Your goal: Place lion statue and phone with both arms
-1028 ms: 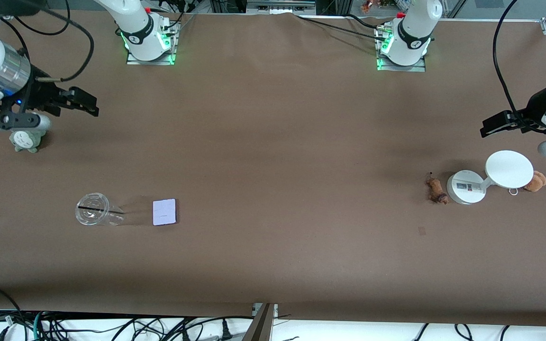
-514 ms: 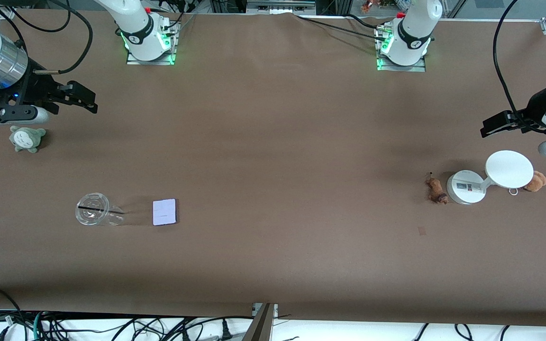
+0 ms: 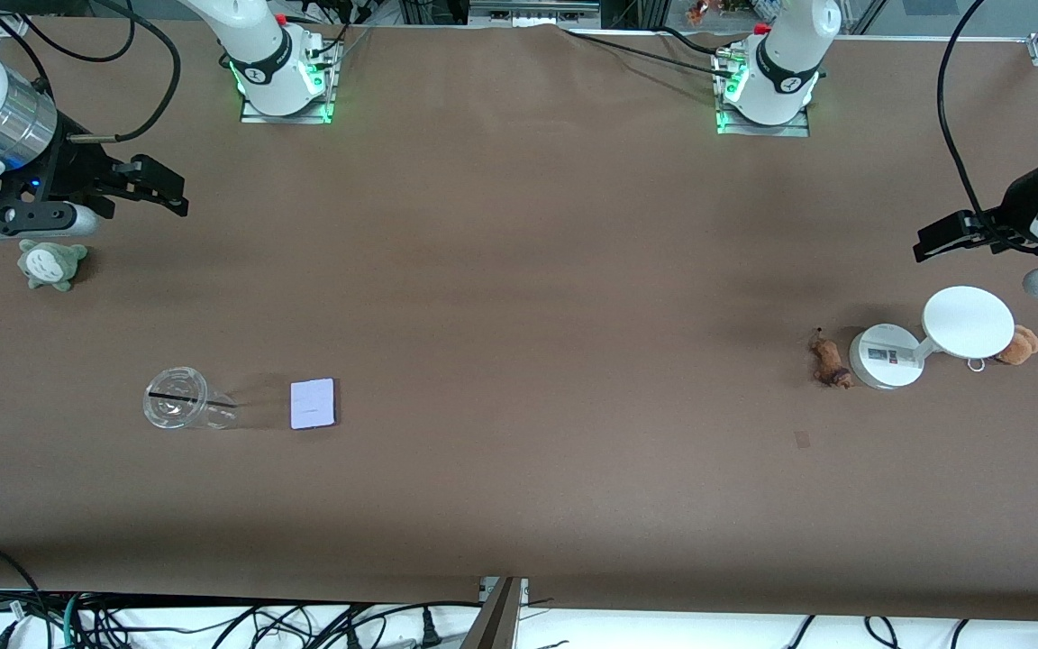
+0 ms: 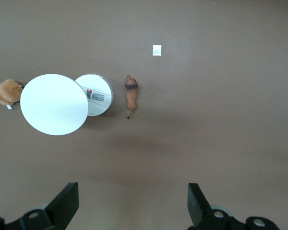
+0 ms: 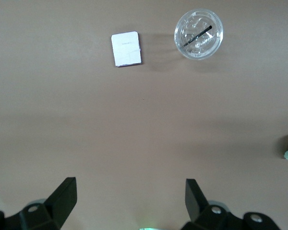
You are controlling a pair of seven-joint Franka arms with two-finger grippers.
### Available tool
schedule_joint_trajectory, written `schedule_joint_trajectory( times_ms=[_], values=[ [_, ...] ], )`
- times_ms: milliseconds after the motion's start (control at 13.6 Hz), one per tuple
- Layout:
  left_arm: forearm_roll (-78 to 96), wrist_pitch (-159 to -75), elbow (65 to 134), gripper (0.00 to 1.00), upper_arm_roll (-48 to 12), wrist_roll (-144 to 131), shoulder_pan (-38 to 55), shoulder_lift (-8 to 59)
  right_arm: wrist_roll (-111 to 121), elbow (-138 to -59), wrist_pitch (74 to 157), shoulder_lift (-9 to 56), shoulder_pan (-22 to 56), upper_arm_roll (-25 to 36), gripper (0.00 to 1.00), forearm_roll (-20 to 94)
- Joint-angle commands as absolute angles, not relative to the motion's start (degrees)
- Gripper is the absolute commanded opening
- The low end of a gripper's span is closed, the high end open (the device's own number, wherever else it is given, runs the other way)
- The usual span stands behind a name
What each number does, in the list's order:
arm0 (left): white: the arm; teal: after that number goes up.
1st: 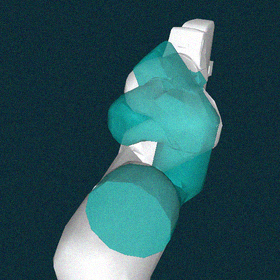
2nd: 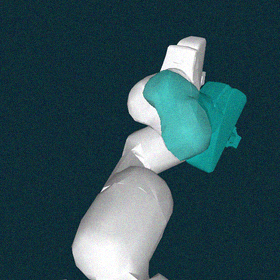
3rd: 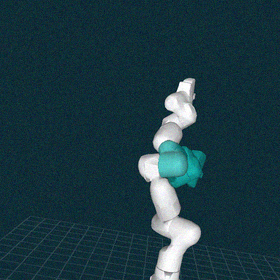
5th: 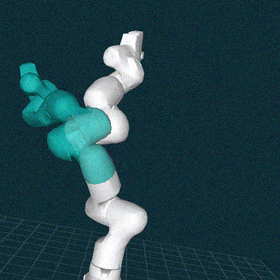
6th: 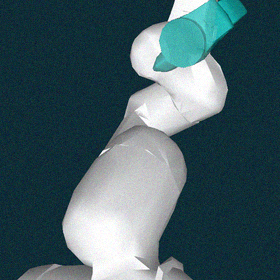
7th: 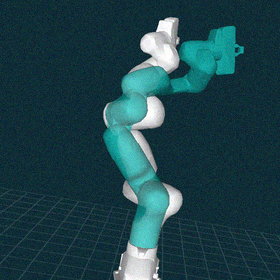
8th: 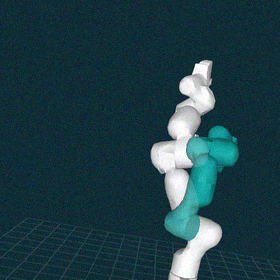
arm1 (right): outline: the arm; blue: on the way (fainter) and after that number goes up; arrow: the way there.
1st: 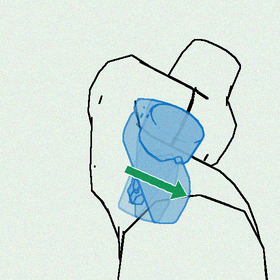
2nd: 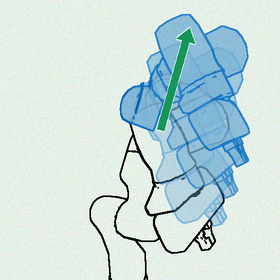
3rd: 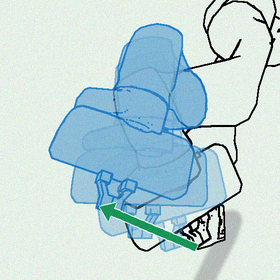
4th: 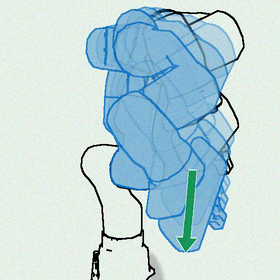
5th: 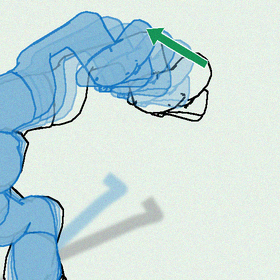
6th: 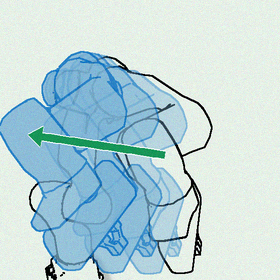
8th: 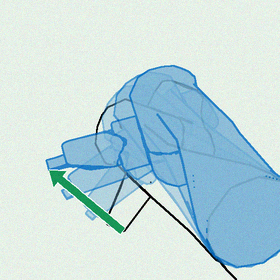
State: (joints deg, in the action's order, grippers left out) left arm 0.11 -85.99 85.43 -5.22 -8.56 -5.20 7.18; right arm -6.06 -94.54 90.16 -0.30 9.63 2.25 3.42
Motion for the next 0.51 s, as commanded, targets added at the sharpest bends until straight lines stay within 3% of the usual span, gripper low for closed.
schedule_joint_trajectory(
  times_ms=[0, 440],
  values=[
    [1.14, -86.31, 85.25, 1.00, -5.01, -8.35, -5.19, 7.12, -5.01, -94.13, 90.18, -0.17, 9.67, 2.29, 1.00, 3.43],
    [1.23, -86.31, 85.25, 1.00, -5.01, -8.26, -5.19, 7.12, -4.22, -94.13, 90.18, 0.18, 9.67, 2.29, 1.00, 3.43]
  ],
)
